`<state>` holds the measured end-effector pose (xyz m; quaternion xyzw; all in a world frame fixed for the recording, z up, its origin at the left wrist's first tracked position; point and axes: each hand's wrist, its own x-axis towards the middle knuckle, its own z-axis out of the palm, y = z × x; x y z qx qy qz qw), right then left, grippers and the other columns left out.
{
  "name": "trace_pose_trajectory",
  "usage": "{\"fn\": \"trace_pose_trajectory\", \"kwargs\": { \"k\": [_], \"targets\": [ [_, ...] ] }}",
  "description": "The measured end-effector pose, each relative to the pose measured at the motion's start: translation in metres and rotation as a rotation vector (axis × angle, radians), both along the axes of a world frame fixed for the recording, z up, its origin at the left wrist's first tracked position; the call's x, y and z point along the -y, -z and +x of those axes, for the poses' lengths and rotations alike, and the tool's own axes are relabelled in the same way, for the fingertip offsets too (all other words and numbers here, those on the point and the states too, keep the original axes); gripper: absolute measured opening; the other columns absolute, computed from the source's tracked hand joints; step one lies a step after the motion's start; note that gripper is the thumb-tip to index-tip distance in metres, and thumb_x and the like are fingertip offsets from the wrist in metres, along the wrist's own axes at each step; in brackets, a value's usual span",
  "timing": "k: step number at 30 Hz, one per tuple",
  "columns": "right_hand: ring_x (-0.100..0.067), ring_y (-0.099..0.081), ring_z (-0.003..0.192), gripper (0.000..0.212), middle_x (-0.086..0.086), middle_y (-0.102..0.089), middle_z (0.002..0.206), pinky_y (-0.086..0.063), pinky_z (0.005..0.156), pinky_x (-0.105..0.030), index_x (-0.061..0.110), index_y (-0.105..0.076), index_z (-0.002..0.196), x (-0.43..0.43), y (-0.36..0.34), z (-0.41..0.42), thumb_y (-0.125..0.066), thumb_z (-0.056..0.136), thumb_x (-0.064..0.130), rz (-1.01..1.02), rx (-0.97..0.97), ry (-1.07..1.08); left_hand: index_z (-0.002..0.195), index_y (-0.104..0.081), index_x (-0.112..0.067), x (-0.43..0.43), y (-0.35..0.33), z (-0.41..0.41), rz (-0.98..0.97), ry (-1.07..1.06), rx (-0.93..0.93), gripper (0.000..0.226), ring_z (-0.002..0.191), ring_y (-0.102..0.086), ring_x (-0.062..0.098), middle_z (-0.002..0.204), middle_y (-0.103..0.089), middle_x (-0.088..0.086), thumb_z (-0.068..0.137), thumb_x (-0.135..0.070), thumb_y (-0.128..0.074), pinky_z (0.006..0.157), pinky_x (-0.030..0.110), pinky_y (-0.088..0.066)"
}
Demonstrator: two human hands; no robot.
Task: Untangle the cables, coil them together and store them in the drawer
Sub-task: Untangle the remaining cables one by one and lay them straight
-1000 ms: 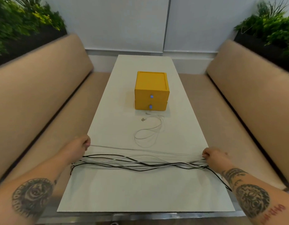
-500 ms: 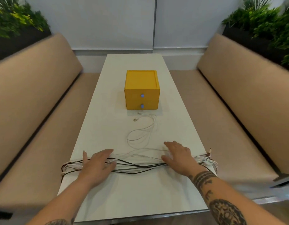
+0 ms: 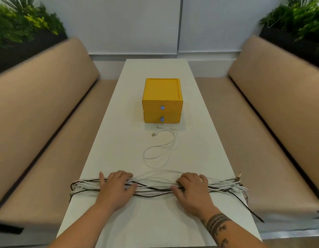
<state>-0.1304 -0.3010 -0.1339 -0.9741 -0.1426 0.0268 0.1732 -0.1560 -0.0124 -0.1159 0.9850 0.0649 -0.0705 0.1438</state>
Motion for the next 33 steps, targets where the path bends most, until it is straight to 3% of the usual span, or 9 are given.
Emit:
{"fn": "trace_pose_trajectory", "kwargs": {
  "k": [3,6,10,14,18,21,23,27,33],
  "targets": [
    [-0.014,-0.052,0.098,0.056,0.013,-0.06,0.095,-0.029,0.101,-0.039,0.03,-0.064,0.092,-0.015,-0.022,0.022,-0.018,0.093,0.062,0.112,-0.083,0.132,0.127,-0.059,-0.038,0.01,-0.008,0.018,-0.06,-0.054,0.035,0.035,0.124,-0.05,0.01,0.13,-0.054,-0.019,0.099,-0.049,-0.04,0.119,0.056,0.004],
    [-0.014,-0.056,0.094,0.032,0.012,-0.061,0.096,-0.038,0.098,-0.039,0.027,-0.064,0.101,-0.028,-0.034,0.054,-0.038,0.102,0.046,0.387,-0.156,0.309,0.127,-0.06,-0.035,0.024,-0.011,0.041,-0.185,-0.088,0.063,0.031,0.121,-0.053,0.008,0.133,-0.057,-0.015,0.102,-0.04,-0.042,0.12,0.051,-0.003],
    [-0.021,-0.056,0.113,0.045,-0.004,-0.063,0.125,-0.043,0.1,-0.033,0.011,-0.059,0.13,-0.042,-0.047,0.105,-0.046,0.101,0.044,0.694,-0.267,0.539,0.138,-0.05,-0.041,0.041,-0.007,0.067,-0.328,-0.098,0.066,0.037,0.131,-0.046,0.006,0.146,-0.047,-0.017,0.102,-0.044,-0.041,0.12,0.046,-0.013],
    [-0.028,-0.048,0.131,0.062,-0.01,-0.053,0.143,-0.038,0.11,-0.037,0.006,-0.047,0.142,-0.056,-0.049,0.154,-0.048,0.099,0.051,0.73,-0.384,0.661,0.143,-0.043,-0.047,0.048,0.0,0.098,-0.263,-0.004,0.028,0.053,0.139,-0.038,0.011,0.156,-0.036,-0.012,0.094,-0.064,-0.033,0.117,0.041,-0.025],
    [-0.03,-0.056,0.12,0.055,-0.011,-0.059,0.132,-0.045,0.103,-0.04,0.007,-0.052,0.133,-0.073,-0.04,0.182,-0.052,0.097,0.048,0.686,-0.423,0.659,0.146,-0.041,-0.043,0.056,0.01,0.118,-0.125,0.072,0.011,0.054,0.138,-0.038,0.017,0.156,-0.035,-0.011,0.096,-0.062,-0.033,0.112,0.039,-0.022],
    [-0.031,-0.067,0.094,0.027,-0.009,-0.068,0.102,-0.055,0.089,-0.047,0.011,-0.06,0.097,-0.081,-0.032,0.192,-0.049,0.098,0.037,0.728,-0.361,0.65,0.135,-0.058,-0.033,0.055,0.021,0.125,-0.149,0.077,0.058,0.07,0.129,-0.05,0.02,0.145,-0.05,-0.005,0.084,-0.069,-0.025,0.112,0.045,-0.029],
    [-0.031,-0.068,0.083,0.027,-0.007,-0.068,0.088,-0.057,0.081,-0.049,0.013,-0.057,0.084,-0.083,-0.031,0.196,-0.047,0.098,0.034,0.756,-0.323,0.647,0.131,-0.059,-0.035,0.052,0.024,0.13,-0.155,0.067,0.066,0.068,0.127,-0.051,0.014,0.142,-0.051,-0.01,0.084,-0.071,-0.026,0.114,0.048,-0.025],
    [-0.024,-0.064,0.079,0.03,-0.003,-0.067,0.082,-0.053,0.075,-0.038,0.012,-0.061,0.086,-0.085,-0.055,0.191,-0.046,0.1,0.034,0.712,-0.201,0.549,0.132,-0.054,-0.04,0.049,0.009,0.138,-0.229,0.028,-0.007,0.045,0.126,-0.047,0.003,0.138,-0.048,-0.02,0.095,-0.062,-0.041,0.115,0.044,-0.014],
    [-0.017,-0.068,0.083,0.027,0.005,-0.071,0.086,-0.057,0.078,-0.041,0.024,-0.07,0.097,-0.086,-0.107,0.192,-0.053,0.096,0.044,0.787,-0.105,0.377,0.116,-0.067,-0.031,0.055,-0.038,0.154,-0.473,-0.081,0.132,0.027,0.094,-0.061,0.009,0.12,-0.063,-0.013,0.101,-0.041,-0.046,0.098,0.034,-0.04]
  ]
}}
